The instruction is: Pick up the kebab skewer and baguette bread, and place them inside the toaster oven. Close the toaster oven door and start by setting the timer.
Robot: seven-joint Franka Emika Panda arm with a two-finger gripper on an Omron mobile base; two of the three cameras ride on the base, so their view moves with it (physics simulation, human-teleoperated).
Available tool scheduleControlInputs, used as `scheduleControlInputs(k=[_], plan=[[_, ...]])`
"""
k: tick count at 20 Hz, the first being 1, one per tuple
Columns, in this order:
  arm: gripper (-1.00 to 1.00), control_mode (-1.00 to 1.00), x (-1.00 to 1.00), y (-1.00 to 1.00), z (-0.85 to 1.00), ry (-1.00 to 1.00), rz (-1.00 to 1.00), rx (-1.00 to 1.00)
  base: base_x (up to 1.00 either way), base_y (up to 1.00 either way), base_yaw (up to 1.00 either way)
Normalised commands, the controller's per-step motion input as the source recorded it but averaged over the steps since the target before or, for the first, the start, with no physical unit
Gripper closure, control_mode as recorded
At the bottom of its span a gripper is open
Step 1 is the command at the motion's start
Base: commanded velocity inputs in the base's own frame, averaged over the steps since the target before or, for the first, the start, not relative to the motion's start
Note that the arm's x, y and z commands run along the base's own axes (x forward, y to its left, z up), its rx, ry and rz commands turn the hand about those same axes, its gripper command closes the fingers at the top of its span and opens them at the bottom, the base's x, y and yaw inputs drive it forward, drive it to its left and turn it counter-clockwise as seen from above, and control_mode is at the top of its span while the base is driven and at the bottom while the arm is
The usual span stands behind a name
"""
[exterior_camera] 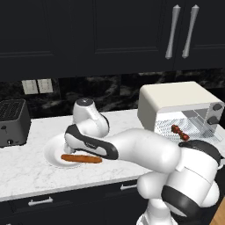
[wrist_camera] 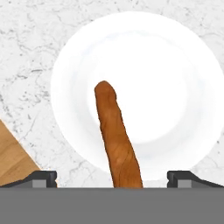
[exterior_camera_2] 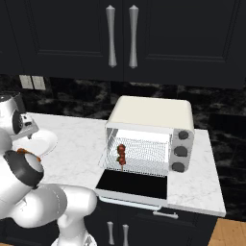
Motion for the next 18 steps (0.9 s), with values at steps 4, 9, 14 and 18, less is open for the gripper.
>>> scheduleControlInputs(k=[4,9,14,18], plan=[[-1.0,-1.0,0.13,-0.04,-0.37,0.03,0.0,-0.01,0.0,0.0,0.0],[-1.0,-1.0,0.03,-0.08,-0.4,0.12,0.0,0.0,0.0,0.0,0.0],[-1.0,-1.0,0.11,0.0,-0.47,0.11,0.0,-0.01,0.0,0.0,0.0],[-1.0,-1.0,0.14,0.0,-0.29,0.0,0.0,-0.04,0.0,0.0,0.0]])
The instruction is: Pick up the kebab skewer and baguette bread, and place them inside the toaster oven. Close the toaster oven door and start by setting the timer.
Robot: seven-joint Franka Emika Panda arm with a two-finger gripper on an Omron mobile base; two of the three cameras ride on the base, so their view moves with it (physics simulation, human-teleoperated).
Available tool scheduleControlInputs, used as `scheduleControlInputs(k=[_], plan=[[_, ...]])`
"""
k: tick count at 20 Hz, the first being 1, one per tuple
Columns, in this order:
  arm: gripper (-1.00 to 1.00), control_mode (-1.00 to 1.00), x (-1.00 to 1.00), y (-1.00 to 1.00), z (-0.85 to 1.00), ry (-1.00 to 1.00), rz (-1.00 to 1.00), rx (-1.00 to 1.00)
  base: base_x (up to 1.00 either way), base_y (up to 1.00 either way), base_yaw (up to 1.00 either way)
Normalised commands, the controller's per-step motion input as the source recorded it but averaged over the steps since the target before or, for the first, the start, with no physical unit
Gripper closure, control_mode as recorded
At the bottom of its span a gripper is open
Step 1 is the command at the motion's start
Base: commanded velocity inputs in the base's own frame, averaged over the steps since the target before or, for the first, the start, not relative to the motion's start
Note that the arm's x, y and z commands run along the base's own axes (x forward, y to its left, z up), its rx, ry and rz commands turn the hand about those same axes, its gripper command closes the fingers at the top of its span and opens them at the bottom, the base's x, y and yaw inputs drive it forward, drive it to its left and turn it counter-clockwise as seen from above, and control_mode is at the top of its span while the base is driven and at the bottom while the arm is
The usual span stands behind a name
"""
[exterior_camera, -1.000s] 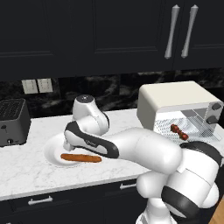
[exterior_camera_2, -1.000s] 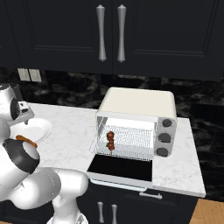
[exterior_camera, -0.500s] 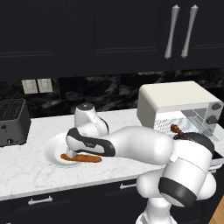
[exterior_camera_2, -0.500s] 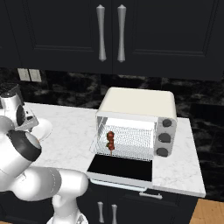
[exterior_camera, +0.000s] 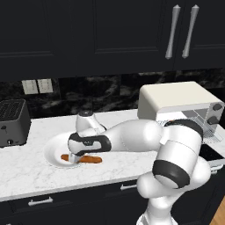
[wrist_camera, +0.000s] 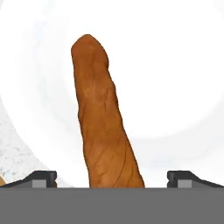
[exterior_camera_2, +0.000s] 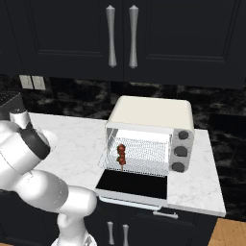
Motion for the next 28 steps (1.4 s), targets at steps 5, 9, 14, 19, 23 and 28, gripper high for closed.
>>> scheduleControlInputs(k=[5,9,14,19,23,28], plan=[[-1.0,-1.0,0.05,0.0,-0.22,0.0,0.0,-0.05,0.0,0.0,0.0],[-1.0,-1.0,0.03,0.0,-0.2,0.0,0.0,-0.03,0.0,0.0,0.0],[1.0,-1.0,0.06,0.0,-0.13,0.0,0.0,-0.02,0.0,0.0,0.0],[1.0,-1.0,0.04,0.0,-0.03,0.0,0.0,0.0,0.0,0.0,0.0],[1.0,-1.0,-0.14,-0.06,0.61,0.0,0.0,0.0,0.0,0.0,0.0],[1.0,-1.0,-0.78,-0.45,0.92,-0.05,0.0,0.0,0.0,0.0,0.0]])
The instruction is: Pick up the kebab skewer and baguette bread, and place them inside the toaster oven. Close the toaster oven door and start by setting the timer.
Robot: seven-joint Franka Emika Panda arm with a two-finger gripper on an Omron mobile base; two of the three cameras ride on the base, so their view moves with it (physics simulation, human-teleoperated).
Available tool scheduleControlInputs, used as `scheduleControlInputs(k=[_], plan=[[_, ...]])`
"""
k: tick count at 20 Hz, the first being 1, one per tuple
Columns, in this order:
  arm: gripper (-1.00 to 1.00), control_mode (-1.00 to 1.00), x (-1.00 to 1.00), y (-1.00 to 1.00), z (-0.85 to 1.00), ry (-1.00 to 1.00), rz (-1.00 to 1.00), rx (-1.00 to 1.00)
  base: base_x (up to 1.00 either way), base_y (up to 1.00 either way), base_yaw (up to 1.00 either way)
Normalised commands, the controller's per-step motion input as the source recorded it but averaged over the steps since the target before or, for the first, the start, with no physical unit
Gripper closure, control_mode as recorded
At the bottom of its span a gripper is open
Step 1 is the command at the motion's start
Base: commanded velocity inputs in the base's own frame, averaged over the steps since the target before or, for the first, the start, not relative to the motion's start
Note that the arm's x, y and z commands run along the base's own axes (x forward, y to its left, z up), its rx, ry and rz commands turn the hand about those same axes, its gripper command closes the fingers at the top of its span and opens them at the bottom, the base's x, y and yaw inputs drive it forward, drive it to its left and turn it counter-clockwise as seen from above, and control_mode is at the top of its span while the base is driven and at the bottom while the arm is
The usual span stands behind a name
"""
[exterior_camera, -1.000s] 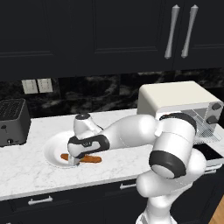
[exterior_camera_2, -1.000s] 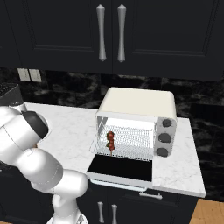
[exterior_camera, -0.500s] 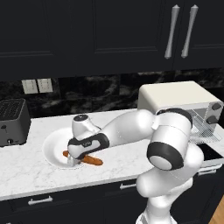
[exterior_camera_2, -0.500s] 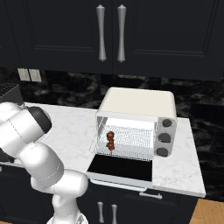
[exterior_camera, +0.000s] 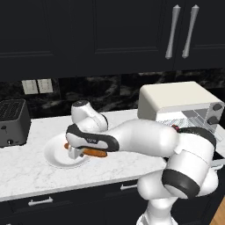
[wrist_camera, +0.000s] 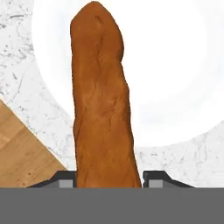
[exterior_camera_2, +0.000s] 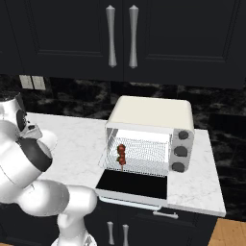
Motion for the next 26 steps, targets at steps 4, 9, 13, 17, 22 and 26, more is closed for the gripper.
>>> scheduleControlInputs(k=[4,9,13,17,22,26], plan=[[1.0,-1.0,-0.97,-0.79,0.5,-0.1,0.0,0.0,0.0,0.0,0.0],[1.0,-1.0,-0.51,-1.0,0.6,-0.1,0.0,0.0,0.0,0.0,0.0],[1.0,-1.0,-0.2,-1.0,0.7,-0.01,0.0,0.0,0.0,0.0,0.0],[1.0,-1.0,-0.01,-1.0,0.55,-0.01,0.0,0.0,0.0,0.0,0.0],[1.0,-1.0,0.15,-1.0,0.44,0.0,-0.05,0.0,0.0,0.0,0.0],[1.0,-1.0,0.23,-1.0,0.2,-0.03,-0.06,0.0,0.0,0.0,0.0]])
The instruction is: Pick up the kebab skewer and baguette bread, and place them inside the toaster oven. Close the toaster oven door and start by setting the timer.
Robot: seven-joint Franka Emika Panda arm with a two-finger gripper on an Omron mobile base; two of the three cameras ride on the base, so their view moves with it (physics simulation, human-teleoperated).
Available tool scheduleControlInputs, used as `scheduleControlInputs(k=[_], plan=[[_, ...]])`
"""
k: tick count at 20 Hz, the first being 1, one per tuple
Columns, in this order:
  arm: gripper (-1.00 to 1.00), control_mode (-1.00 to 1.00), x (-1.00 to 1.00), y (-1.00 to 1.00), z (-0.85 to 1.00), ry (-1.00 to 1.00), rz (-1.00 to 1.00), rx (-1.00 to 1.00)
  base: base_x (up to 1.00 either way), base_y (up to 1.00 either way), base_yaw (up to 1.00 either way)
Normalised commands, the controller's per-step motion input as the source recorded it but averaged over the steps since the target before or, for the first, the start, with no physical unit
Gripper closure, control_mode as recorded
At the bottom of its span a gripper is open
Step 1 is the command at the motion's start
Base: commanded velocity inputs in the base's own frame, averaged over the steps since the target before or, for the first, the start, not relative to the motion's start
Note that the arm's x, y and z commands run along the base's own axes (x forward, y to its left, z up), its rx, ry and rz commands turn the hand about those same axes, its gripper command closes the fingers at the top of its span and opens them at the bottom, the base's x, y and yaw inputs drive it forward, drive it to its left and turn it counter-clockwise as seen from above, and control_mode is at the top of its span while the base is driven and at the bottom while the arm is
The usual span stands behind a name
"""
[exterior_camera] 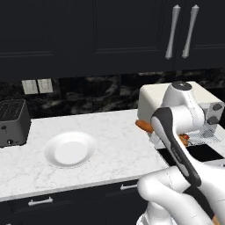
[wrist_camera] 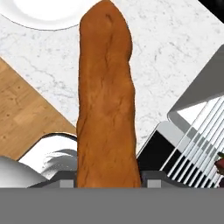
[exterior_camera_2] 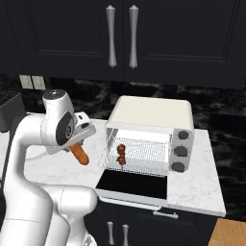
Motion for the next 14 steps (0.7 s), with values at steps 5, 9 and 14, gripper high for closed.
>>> scheduleControlInputs(k=[5,9,14], plan=[[1.0,-1.0,0.27,-1.0,0.12,-0.03,-0.05,0.0,0.0,0.0,0.0],[1.0,-1.0,0.35,-1.0,0.02,-0.01,-0.03,0.0,0.0,0.0,0.0],[1.0,-1.0,0.26,-1.0,-0.02,0.0,-0.03,0.0,0.0,0.0,0.0]])
